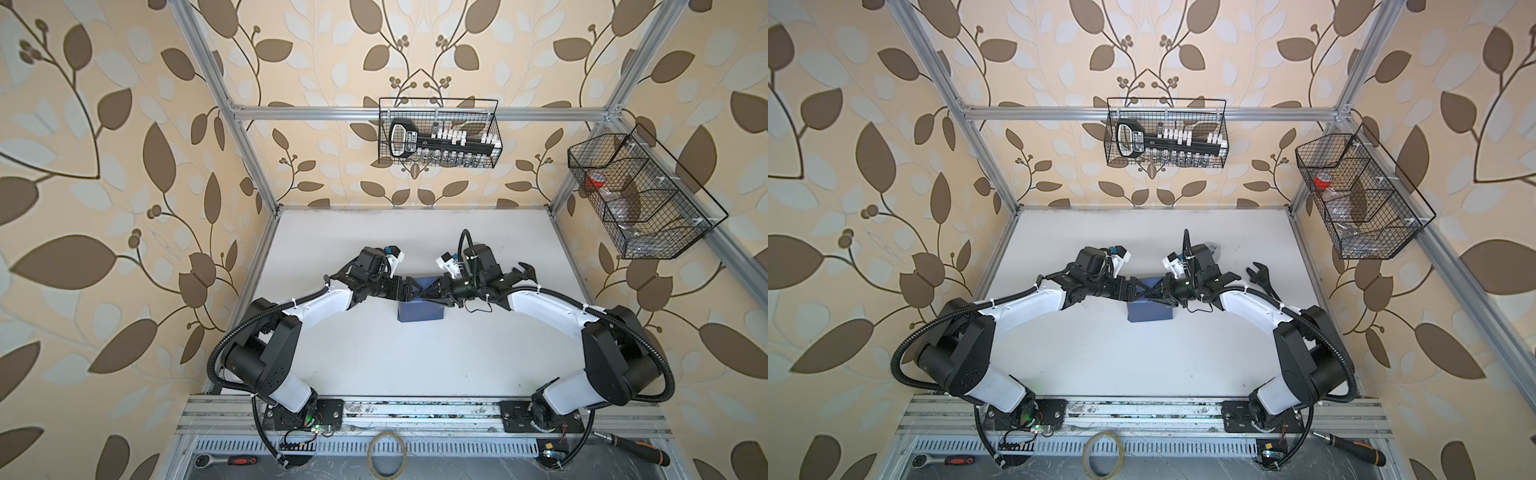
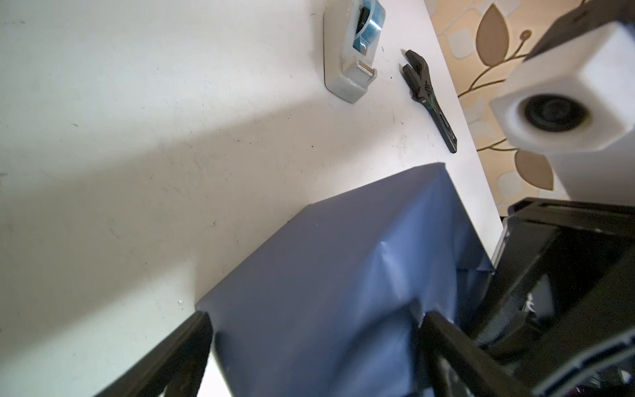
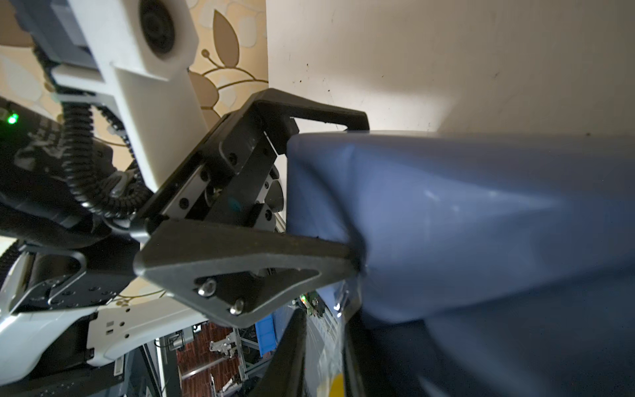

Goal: Wrap the gift box in paper
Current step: 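Press the tape onto the folded top with the right gripper while the left gripper holds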

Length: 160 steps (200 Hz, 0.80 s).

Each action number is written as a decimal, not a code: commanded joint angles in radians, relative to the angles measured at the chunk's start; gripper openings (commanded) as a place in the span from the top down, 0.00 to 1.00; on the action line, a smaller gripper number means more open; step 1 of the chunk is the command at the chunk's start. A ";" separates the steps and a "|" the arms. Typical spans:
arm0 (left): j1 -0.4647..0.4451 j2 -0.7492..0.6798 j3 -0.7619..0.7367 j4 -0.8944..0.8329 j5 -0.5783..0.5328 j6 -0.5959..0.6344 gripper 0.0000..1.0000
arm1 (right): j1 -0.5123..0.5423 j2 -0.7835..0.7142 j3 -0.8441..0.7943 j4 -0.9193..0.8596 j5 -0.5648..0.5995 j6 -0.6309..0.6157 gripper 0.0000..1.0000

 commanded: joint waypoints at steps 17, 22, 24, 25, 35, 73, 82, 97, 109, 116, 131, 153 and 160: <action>-0.010 0.025 -0.020 -0.152 -0.116 0.063 0.05 | 0.008 0.001 -0.003 -0.148 0.087 -0.001 0.72; -0.009 0.025 -0.020 -0.150 -0.116 0.063 0.05 | 0.007 -0.001 -0.003 -0.151 0.089 0.000 0.71; -0.009 0.025 -0.019 -0.150 -0.116 0.062 0.05 | 0.007 -0.001 -0.003 -0.151 0.088 0.000 0.71; -0.009 0.026 -0.019 -0.150 -0.116 0.063 0.05 | 0.007 -0.002 -0.004 -0.152 0.088 0.000 0.71; -0.010 0.027 -0.018 -0.150 -0.118 0.064 0.05 | 0.007 -0.008 0.000 -0.154 0.089 0.002 0.70; -0.010 0.027 -0.022 -0.147 -0.118 0.064 0.05 | 0.009 -0.033 0.008 -0.176 0.093 -0.002 0.67; -0.010 0.026 -0.022 -0.147 -0.119 0.065 0.05 | 0.010 -0.040 0.007 -0.179 0.093 -0.002 0.67; -0.010 0.027 -0.021 -0.144 -0.120 0.064 0.05 | 0.010 -0.050 0.004 -0.189 0.094 -0.003 0.66; -0.009 0.029 -0.020 -0.144 -0.118 0.064 0.05 | 0.009 -0.062 0.004 -0.201 0.096 -0.009 0.65; -0.010 0.028 -0.020 -0.144 -0.118 0.064 0.05 | 0.008 -0.071 0.002 -0.209 0.099 -0.013 0.65; -0.009 0.028 -0.020 -0.141 -0.118 0.062 0.05 | 0.003 -0.092 0.004 -0.226 0.105 -0.023 0.65; -0.010 0.028 -0.022 -0.136 -0.115 0.062 0.05 | 0.001 -0.140 0.027 -0.290 0.163 -0.079 0.64; -0.010 0.028 -0.023 -0.135 -0.114 0.061 0.05 | 0.003 -0.156 0.035 -0.304 0.183 -0.095 0.64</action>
